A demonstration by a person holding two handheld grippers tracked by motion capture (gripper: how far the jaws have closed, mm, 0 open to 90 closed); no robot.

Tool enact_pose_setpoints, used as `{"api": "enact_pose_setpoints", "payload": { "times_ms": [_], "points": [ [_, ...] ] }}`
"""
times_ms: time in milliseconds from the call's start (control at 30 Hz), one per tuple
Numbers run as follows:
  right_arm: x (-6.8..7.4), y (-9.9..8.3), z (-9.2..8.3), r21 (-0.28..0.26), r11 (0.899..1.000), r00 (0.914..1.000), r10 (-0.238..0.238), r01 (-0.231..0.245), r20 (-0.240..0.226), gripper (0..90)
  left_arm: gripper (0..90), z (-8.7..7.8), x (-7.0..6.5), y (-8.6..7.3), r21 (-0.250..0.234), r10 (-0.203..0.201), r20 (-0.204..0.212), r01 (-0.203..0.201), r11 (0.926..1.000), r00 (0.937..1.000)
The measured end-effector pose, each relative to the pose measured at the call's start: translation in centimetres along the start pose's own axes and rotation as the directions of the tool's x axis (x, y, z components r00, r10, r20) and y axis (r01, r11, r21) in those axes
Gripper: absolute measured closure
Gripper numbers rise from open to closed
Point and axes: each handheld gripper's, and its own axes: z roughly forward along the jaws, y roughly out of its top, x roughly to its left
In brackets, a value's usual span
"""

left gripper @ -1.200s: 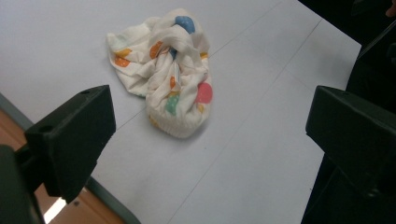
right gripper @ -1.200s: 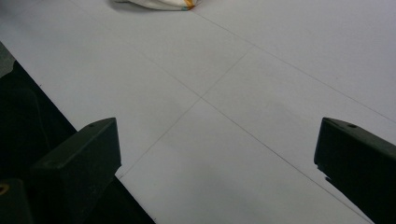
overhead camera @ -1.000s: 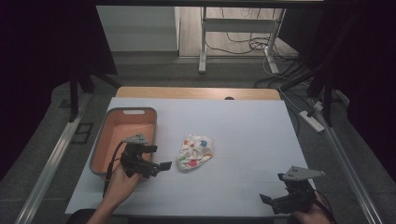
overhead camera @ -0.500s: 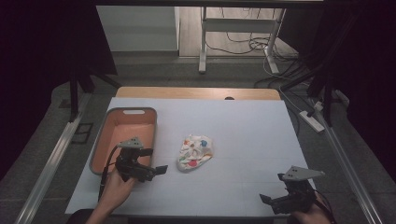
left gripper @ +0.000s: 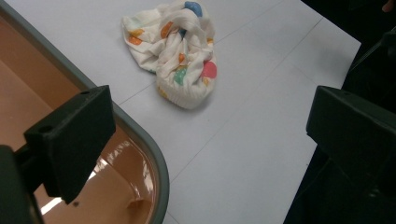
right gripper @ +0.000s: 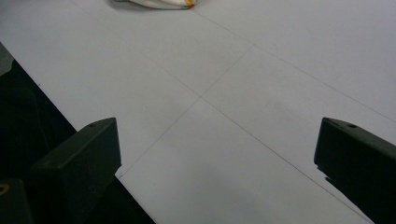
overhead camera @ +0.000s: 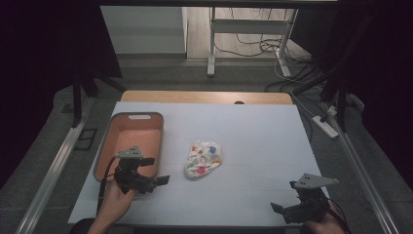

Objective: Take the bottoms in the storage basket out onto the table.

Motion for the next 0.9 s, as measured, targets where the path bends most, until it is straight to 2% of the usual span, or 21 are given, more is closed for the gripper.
{"api": "enact_pose_setpoints", "payload": {
  "times_ms": [300, 533, 900],
  "points": [
    [0.0, 0.0, 0.0, 0.000, 1.000, 1.0000, 0.000, 0.000, 0.000, 1.0, 2.4, -0.8, 0.0, -0.6, -0.011, -0.001, -0.002, 0.001, 0.9999, 1.0000],
    [0.0, 0.0, 0.0, -0.001, 1.000, 1.0000, 0.001, -0.001, 0.000, 1.0, 2.0, -1.2, 0.1, -1.1, -0.015, -0.020, 0.022, 0.020, 0.9997, 0.9996],
    [0.0, 0.0, 0.0, -0.001, 1.000, 1.0000, 0.000, 0.000, 0.001, 1.0, 0.0, -2.2, -0.1, -2.0, -0.021, -0.035, -0.015, 0.035, 0.9992, 0.9993]
  ]
}}
